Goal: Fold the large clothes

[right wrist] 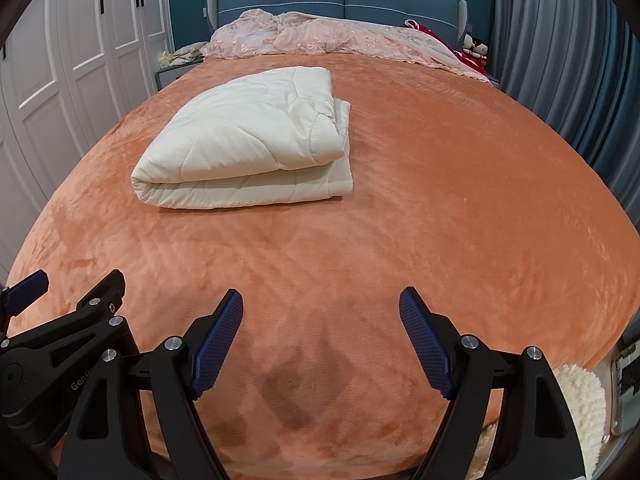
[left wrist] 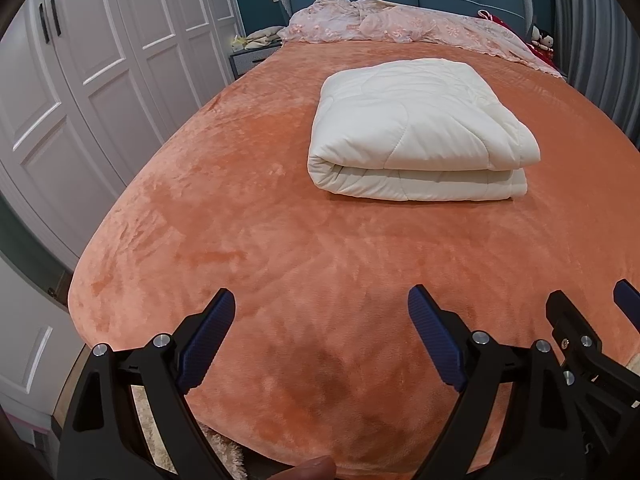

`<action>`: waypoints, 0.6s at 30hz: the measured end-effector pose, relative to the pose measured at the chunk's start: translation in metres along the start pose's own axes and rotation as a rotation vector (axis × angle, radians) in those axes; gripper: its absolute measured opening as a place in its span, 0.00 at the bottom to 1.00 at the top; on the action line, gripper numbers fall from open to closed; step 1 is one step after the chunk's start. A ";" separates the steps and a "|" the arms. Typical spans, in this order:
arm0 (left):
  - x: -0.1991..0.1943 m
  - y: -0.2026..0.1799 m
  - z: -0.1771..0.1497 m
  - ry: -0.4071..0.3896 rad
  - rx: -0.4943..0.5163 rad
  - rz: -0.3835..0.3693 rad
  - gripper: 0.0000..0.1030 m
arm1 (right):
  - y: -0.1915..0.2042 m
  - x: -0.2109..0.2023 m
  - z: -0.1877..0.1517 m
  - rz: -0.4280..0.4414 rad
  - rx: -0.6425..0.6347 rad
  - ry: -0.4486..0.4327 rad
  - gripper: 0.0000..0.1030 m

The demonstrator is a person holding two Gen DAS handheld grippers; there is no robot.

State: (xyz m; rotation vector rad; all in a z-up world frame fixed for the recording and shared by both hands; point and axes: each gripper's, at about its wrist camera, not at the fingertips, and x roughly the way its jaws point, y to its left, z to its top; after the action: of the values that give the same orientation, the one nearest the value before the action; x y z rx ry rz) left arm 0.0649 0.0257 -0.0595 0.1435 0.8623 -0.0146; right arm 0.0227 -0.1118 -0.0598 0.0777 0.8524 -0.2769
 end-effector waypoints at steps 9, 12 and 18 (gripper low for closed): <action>-0.002 0.001 0.000 -0.003 0.000 0.003 0.83 | 0.005 -0.003 0.000 -0.001 0.004 -0.004 0.76; -0.003 0.001 0.000 -0.005 0.000 0.006 0.83 | 0.004 -0.002 0.000 -0.001 0.004 -0.004 0.76; -0.006 0.002 0.000 -0.011 -0.004 0.006 0.79 | 0.004 -0.002 0.000 0.005 0.001 -0.004 0.76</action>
State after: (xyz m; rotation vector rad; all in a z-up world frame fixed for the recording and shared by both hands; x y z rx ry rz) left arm 0.0607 0.0277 -0.0548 0.1424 0.8506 -0.0084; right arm 0.0225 -0.1070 -0.0580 0.0797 0.8484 -0.2730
